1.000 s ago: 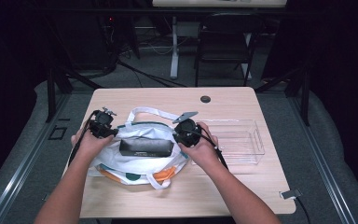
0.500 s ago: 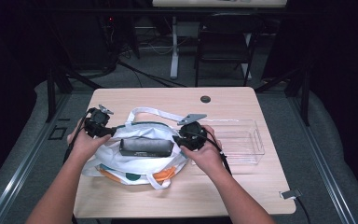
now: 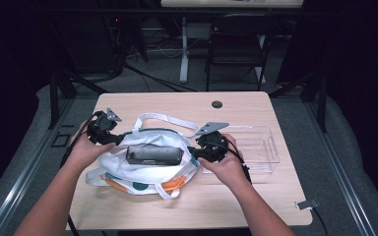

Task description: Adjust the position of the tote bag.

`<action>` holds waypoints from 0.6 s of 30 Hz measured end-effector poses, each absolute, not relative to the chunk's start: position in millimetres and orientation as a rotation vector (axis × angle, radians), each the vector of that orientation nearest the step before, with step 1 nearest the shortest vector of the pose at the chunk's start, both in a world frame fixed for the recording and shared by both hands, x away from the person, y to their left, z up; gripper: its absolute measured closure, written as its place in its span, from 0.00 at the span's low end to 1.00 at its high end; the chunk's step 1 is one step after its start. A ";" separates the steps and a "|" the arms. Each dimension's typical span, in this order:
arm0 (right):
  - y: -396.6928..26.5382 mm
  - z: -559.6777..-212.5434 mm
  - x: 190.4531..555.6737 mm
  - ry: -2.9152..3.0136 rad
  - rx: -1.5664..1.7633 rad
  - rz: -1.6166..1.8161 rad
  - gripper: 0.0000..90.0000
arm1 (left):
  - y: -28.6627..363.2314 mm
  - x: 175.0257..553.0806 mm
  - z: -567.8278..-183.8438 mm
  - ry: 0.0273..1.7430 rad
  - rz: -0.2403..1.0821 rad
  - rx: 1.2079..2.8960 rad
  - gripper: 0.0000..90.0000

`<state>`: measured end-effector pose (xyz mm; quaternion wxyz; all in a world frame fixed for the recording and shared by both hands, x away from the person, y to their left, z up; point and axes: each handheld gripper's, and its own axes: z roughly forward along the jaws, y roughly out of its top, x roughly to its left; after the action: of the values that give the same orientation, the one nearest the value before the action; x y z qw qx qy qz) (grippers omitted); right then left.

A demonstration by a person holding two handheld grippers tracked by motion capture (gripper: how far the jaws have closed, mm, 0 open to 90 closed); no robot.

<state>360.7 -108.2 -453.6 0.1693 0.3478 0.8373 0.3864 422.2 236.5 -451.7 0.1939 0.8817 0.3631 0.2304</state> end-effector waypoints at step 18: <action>-118.7 -458.8 356.0 2.370 0.984 1.070 0.57 | 209.3 420.9 -461.2 0.687 0.538 2.692 0.45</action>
<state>356.0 -118.7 -458.8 0.1798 0.3481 0.8385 0.3787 420.9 209.3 -461.2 0.1554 0.9398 0.2398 0.1877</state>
